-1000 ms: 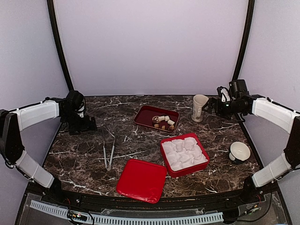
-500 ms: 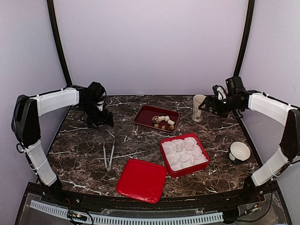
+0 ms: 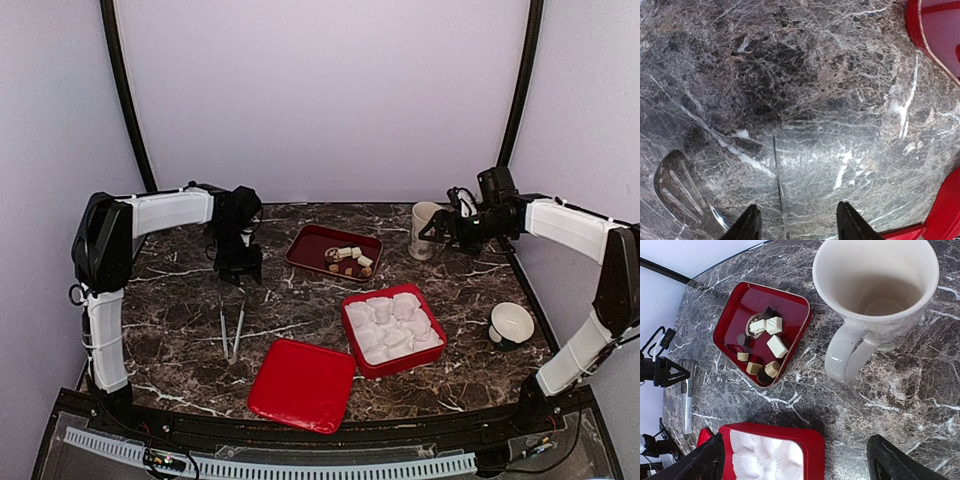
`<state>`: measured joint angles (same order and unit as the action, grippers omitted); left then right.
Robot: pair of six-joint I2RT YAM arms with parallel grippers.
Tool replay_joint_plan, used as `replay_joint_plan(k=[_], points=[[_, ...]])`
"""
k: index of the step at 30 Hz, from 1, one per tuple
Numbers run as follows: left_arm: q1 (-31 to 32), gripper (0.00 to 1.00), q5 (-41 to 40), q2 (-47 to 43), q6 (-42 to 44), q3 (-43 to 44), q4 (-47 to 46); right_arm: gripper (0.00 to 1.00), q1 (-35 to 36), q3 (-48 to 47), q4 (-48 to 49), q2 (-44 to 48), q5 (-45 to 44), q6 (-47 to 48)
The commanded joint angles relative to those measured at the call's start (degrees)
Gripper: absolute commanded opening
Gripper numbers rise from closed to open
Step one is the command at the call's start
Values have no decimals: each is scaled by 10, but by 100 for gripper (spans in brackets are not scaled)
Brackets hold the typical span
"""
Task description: Pack the chocolate
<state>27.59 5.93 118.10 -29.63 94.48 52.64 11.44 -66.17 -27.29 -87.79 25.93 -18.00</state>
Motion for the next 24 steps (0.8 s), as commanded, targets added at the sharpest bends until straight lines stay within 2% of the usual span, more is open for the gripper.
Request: replay_joint_plan(k=[1,10,17,24], points=[[0,50,-15,15,-11,23,30,99,4,-10,0,-6,22,6],[0,22,-11,41,-11,27,16,99,4,-6,12,-8,40,-10],[-6,0,-17,41,-6,36,16,99,4,16,37,-14,43,-63],[-16,0,19,-1,10,73,16,99,6,29,61,7,60,-94]])
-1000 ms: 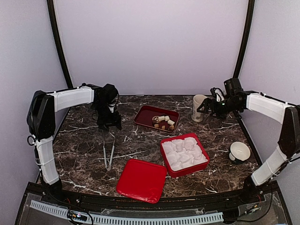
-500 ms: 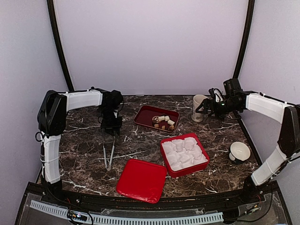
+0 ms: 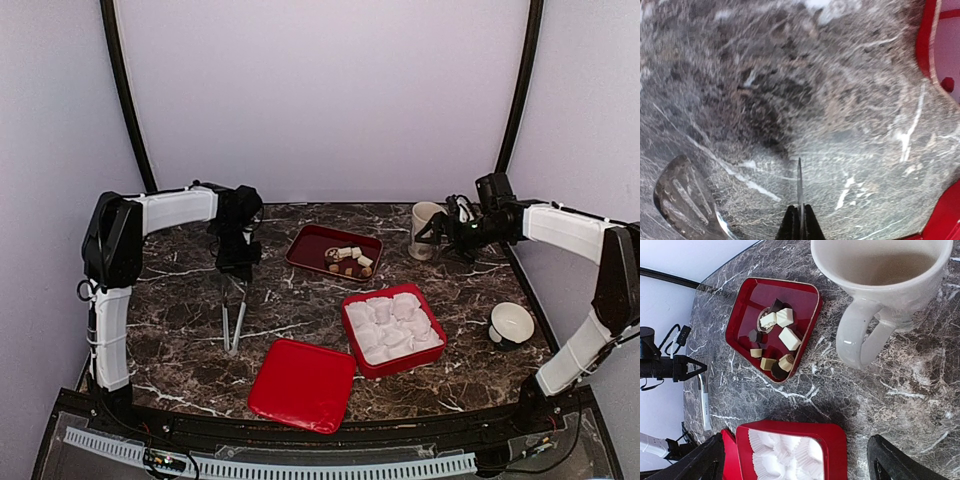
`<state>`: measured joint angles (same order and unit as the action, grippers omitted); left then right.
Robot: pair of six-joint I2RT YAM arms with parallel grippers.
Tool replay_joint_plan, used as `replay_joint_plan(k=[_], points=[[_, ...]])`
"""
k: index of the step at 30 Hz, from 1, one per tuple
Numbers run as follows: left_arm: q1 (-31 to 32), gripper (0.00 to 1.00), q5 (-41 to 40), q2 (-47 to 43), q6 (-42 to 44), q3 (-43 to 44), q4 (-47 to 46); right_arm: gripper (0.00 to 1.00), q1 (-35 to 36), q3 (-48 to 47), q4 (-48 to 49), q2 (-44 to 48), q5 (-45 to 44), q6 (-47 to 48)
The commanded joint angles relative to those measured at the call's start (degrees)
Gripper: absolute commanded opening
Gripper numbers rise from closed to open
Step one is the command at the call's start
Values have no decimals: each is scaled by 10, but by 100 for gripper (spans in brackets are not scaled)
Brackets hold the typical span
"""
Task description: Pack the chocolate
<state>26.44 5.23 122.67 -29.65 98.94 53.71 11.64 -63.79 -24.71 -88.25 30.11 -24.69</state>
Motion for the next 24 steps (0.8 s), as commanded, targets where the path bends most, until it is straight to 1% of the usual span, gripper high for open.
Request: replay_joint_plan(k=[1,5,9,11,12,14,16,19,20,21,24], points=[[-5,0,36,-62,10,33,-1,99,4,8,37,15,20,-33],[-6,0,71,-135,6,28,-44,99,12,26,28,41,6,-52],[-14,0,123,-232,-17,-28,-145,99,21,40,23,87,-43,-81],[-26,0,167,-274,-50,-79,-221,99,22,52,34,108,-59,-94],[-33,0,188,-296,-80,-108,-265,99,22,54,35,116,-59,-98],[-44,0,226,-336,-117,-166,-365,99,24,62,35,125,-40,-103],[-47,0,247,-370,-142,-221,-461,99,26,79,54,130,-7,-124],[-46,0,269,-403,-189,-273,-595,99,42,99,120,148,30,-170],[-46,0,278,-410,-210,-290,-665,99,51,99,151,149,43,-188],[-47,0,280,-417,-229,-303,-708,99,59,93,186,145,68,-206],[-44,0,287,-418,-282,-330,-816,99,90,42,226,100,105,-217]])
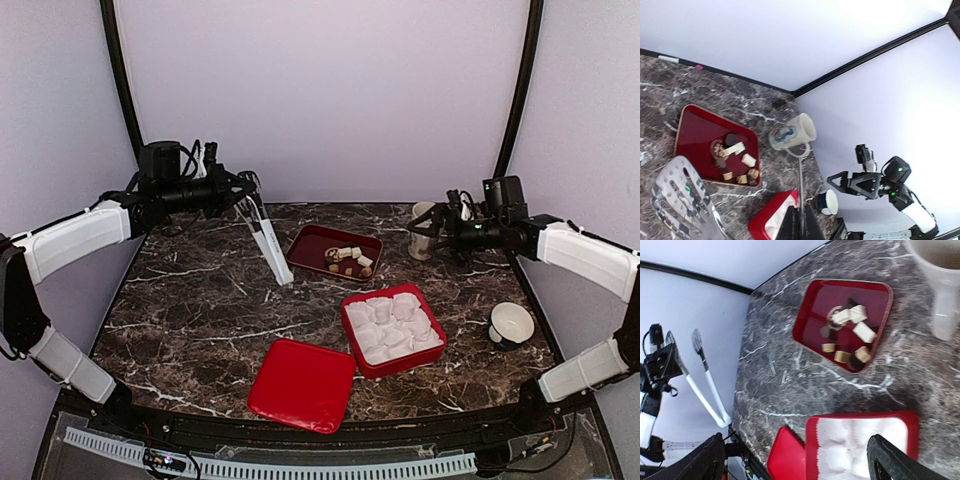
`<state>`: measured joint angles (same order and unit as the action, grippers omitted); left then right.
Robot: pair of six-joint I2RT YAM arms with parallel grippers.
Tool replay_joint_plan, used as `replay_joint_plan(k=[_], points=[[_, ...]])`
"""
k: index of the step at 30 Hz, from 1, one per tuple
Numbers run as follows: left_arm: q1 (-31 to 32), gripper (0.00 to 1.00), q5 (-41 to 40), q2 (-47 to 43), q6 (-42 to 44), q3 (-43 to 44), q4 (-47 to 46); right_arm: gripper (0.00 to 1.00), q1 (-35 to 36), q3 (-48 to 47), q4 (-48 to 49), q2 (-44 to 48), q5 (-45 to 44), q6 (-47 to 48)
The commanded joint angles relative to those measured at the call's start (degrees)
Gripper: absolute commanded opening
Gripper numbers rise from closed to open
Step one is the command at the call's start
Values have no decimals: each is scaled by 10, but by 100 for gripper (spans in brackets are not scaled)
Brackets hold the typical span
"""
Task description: Pack the chocolate
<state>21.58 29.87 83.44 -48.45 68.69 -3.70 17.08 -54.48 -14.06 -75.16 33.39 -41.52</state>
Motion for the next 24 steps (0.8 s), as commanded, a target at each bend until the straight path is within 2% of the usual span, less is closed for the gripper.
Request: replay_joint_plan(k=[1,5,9,13,17,24], points=[[5,0,41,-24,-107,-32,-265,99,49,-75,124,-47,83,-43],[12,0,47,-14,-121,-33,-347,99,93,-161,136,-106,123,-38],[24,0,64,7,-147,-35,-438,99,125,-188,192,-139,160,-77],[39,0,39,17,-177,-56,-500,99,150,-217,208,-157,168,-84],[51,0,14,29,-191,-65,-534,99,173,-214,289,-190,174,-142],[83,0,-37,46,-205,-87,-572,95,214,-235,352,-232,173,-190]])
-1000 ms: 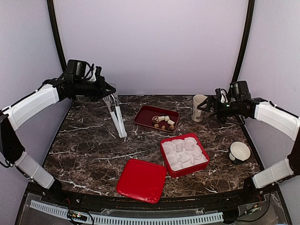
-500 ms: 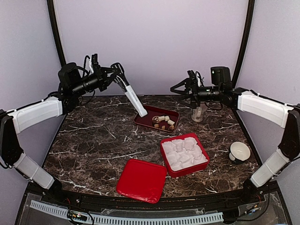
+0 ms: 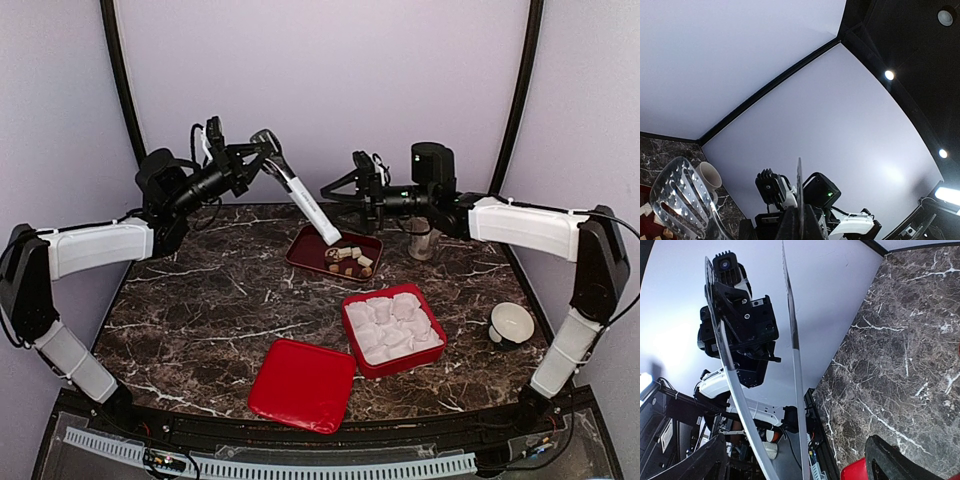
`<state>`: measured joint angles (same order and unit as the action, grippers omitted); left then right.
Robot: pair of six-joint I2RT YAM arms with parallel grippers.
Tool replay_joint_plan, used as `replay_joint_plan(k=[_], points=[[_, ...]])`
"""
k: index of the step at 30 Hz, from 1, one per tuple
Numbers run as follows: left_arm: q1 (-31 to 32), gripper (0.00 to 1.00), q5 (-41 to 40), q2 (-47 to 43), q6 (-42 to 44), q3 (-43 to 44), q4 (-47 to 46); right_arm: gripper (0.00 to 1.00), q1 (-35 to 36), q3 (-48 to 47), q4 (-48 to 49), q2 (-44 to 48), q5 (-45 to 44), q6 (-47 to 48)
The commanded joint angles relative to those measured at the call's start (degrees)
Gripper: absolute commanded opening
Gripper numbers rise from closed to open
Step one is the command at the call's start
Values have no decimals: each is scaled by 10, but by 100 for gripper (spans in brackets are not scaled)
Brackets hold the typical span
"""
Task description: Pack the chocolate
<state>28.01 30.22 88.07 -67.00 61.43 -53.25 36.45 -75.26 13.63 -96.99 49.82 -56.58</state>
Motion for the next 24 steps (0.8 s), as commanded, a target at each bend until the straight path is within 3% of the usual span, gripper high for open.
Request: replay_joint_plan(k=[1,4,12,24], points=[[23,0,-50,2,-21,-19,-83,95,25,-31,78,-17,8,-40],[36,0,-81,8,-29,-37,-104,91,37,-34,100,-26,8,-55],[53,0,-111,34,-58,-55,-177,67,44,-29,166,-41,21,-104],[63,0,-151,26,-30,-71,-156,53,44,-32,115,-36,8,-79]])
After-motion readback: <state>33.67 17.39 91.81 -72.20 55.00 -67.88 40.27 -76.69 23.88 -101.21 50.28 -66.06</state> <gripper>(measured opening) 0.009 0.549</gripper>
